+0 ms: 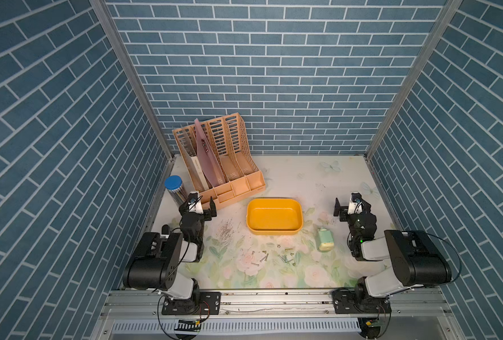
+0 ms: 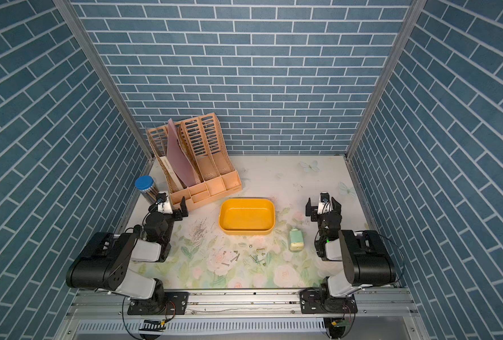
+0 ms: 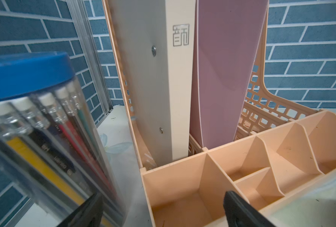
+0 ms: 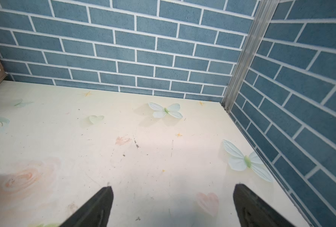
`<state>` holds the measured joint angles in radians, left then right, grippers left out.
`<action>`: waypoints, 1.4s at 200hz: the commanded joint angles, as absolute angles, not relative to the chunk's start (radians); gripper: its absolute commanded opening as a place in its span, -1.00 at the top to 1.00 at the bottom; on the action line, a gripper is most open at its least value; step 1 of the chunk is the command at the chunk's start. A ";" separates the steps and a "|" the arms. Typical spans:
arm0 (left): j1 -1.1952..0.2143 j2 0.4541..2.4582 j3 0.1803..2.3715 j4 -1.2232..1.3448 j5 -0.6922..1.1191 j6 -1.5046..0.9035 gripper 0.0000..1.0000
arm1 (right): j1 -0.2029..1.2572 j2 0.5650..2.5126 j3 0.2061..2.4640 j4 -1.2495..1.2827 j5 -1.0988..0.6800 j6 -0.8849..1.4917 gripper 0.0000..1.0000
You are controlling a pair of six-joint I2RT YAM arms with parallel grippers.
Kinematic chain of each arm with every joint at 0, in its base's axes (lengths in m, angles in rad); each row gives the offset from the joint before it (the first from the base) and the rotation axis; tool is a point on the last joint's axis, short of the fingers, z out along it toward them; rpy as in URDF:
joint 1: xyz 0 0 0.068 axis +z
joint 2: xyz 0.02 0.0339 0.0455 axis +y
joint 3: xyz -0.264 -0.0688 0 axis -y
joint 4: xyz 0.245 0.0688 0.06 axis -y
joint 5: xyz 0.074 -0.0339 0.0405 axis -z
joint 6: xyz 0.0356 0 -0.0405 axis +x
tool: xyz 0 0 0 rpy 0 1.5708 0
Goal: Put the screws on the desktop into the storage box
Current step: Pick up the screw from the center of the board.
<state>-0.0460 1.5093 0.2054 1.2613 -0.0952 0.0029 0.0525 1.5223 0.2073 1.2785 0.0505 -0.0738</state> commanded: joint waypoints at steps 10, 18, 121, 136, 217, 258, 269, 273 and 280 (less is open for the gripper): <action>-0.041 1.516 0.219 1.264 -0.094 -0.004 -1.00 | 0.049 1.531 0.221 1.277 0.038 -0.042 -1.00; -0.042 1.515 0.219 1.264 -0.093 -0.005 -1.00 | 0.049 1.532 0.221 1.278 0.038 -0.042 -1.00; -0.038 1.516 0.220 1.261 -0.087 -0.006 -1.00 | 0.049 1.532 0.221 1.276 0.037 -0.043 -1.00; -0.038 1.517 0.221 1.261 -0.085 -0.006 -1.00 | 0.049 1.532 0.222 1.277 0.037 -0.041 -1.00; -0.104 1.238 0.355 0.844 -0.102 -0.001 -1.00 | 0.113 1.179 0.376 0.747 0.013 -0.029 -0.97; -0.290 1.156 0.480 0.478 -0.134 -0.084 -1.00 | 0.480 1.026 0.572 0.185 0.016 0.012 -0.88; -0.370 1.085 0.461 0.453 -0.154 -0.103 -1.00 | 0.556 0.975 0.564 0.129 -0.035 0.083 -0.80; -0.395 1.059 0.453 0.443 -0.150 -0.112 -1.00 | 0.579 0.957 0.563 0.113 -0.042 0.118 -0.75; -0.427 1.014 0.437 0.427 -0.142 -0.142 -1.00 | 0.631 0.935 0.560 0.087 -0.064 0.156 -0.69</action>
